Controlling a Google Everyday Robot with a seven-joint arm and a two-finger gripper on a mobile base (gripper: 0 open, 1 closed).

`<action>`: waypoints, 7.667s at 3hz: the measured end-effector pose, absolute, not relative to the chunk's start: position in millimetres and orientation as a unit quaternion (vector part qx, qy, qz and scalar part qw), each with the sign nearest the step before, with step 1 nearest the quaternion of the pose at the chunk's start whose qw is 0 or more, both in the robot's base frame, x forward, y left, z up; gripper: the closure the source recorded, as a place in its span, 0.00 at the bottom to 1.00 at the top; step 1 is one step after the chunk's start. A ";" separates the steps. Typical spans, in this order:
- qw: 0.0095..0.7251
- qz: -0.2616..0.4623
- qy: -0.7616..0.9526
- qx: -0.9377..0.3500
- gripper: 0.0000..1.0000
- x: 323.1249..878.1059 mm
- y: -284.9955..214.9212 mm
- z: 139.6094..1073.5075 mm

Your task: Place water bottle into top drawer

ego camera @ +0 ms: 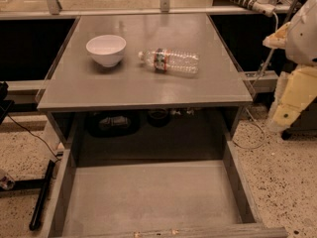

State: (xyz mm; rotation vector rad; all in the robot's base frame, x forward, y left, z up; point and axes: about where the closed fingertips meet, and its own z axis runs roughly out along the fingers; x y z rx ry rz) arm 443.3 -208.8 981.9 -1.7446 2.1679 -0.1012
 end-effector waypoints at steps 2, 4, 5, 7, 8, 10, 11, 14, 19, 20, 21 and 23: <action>0.237 -0.039 0.707 -0.665 0.00 477.2 -169.5 990.2; 0.301 0.011 0.659 -0.689 0.00 528.2 -134.7 971.3; 0.325 0.027 0.644 -0.692 0.00 559.8 -115.0 970.5; 0.318 0.017 0.629 -0.710 0.00 581.4 -108.9 961.0; 0.311 0.020 0.629 -0.713 0.00 615.0 -109.9 941.1; 0.293 0.032 0.639 -0.711 0.00 661.0 -110.9 901.0; 0.292 0.043 0.639 -0.710 0.00 680.6 -106.2 886.3; 0.316 0.118 0.668 -0.663 0.00 723.1 -75.7 870.9; 0.324 0.137 0.691 -0.631 0.72 728.0 -74.2 868.1; 0.324 0.137 0.691 -0.631 0.95 728.0 -74.2 868.0; 0.324 0.137 0.691 -0.631 1.00 728.0 -74.1 868.0; 0.322 0.134 0.690 -0.634 1.00 725.8 -72.4 865.7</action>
Offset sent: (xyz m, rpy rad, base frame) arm 0.0555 0.0631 0.0072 0.0832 -0.1715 0.2424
